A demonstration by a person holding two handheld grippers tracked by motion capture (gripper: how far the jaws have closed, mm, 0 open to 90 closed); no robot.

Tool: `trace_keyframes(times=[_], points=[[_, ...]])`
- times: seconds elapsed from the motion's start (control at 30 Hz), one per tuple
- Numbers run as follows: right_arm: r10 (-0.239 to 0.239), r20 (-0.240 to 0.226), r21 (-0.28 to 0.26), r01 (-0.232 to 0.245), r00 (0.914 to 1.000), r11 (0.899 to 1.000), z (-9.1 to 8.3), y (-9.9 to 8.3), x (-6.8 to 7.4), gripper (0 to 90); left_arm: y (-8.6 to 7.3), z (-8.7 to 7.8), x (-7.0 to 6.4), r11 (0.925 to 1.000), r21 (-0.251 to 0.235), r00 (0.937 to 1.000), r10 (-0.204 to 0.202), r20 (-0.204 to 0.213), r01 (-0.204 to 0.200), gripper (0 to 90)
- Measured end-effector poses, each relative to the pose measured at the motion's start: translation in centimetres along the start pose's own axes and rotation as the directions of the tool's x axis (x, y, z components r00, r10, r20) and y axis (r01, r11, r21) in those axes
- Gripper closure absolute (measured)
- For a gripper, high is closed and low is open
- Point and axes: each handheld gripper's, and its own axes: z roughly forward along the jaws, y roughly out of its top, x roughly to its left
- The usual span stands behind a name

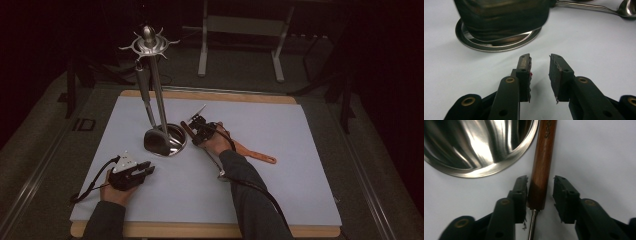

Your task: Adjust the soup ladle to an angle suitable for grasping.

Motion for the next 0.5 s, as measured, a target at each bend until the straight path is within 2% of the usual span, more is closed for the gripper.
trace_keyframes(times=[0.07, 0.17, 0.33, 0.4, 0.5], points=[[0.001, 0.003, 0.014, -0.001, 1.0, 1.0, 0.2, 0.2, 0.1, 70.3, 0.0, 0.0, 0.0, 1.0, 0.0, 1.0, 0.001, 0.002, -0.001, 70.7], [0.008, 0.014, 0.045, -0.009, 0.9999, 0.999, 0.0, 0.2, 0.2, 71.2, 0.0, 0.0, 0.0, 1.0, 0.001, 1.0, 0.0, 0.003, 0.0, 70.7], [0.006, 0.01, 0.115, -0.007, 0.9999, 0.993, -0.9, -1.0, 0.2, 72.2, 0.0, 0.1, 0.0, 1.0, 0.002, 1.0, -0.001, 0.005, 0.001, 70.6], [-0.02, 0.004, 0.146, 0.019, 0.9998, 0.989, -1.4, -1.6, 0.1, 72.3, 0.0, 0.1, 0.0, 1.0, 0.004, 1.0, -0.001, 0.004, 0.001, 70.5], [-0.061, -0.007, 0.208, 0.061, 0.9981, 0.976, -1.9, -2.3, 0.1, 72.5, 0.0, 0.1, 0.0, 1.0, 0.007, 1.0, -0.001, 0.001, 0.001, 70.5]])
